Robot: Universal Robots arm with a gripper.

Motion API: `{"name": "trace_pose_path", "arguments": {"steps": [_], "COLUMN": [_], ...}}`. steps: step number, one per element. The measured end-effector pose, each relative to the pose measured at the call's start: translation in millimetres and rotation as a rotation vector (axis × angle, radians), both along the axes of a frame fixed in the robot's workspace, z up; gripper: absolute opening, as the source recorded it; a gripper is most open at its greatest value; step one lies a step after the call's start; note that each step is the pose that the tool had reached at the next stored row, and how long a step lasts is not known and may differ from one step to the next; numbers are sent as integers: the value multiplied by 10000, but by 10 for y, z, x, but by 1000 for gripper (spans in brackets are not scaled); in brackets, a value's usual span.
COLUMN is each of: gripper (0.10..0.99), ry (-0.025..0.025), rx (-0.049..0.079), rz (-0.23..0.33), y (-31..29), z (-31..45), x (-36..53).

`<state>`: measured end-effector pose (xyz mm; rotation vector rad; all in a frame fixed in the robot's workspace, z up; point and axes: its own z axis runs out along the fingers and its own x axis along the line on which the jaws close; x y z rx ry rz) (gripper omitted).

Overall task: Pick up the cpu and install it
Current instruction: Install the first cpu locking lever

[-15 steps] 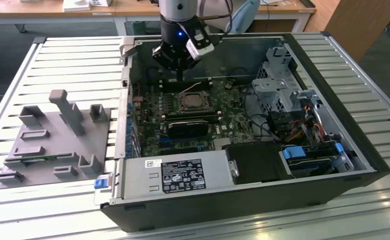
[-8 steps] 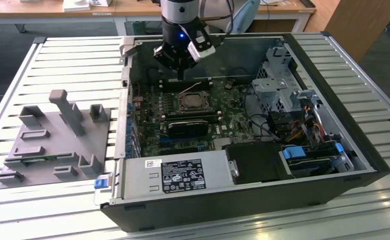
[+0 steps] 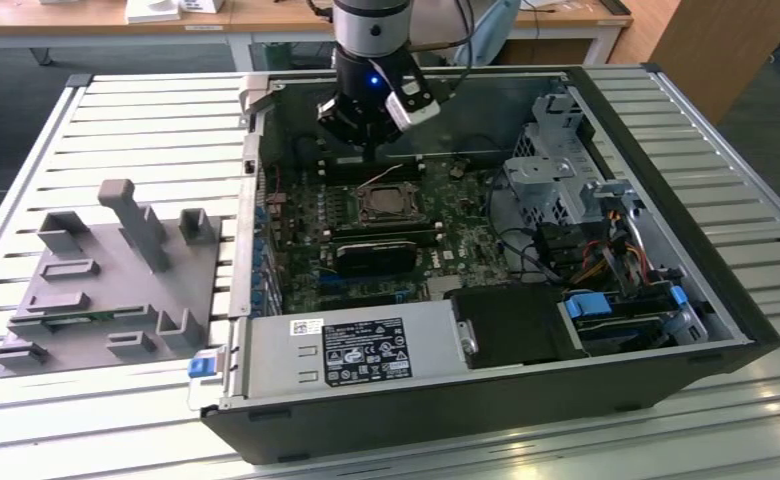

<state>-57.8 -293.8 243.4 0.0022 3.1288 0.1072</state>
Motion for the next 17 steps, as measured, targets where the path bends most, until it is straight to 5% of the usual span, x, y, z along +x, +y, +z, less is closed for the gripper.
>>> {"name": "trace_pose_path", "arguments": {"steps": [17], "gripper": [106], "ry": [0], "rx": [0], "rz": [71], "y": [60], "z": [-170], "x": [166]}}
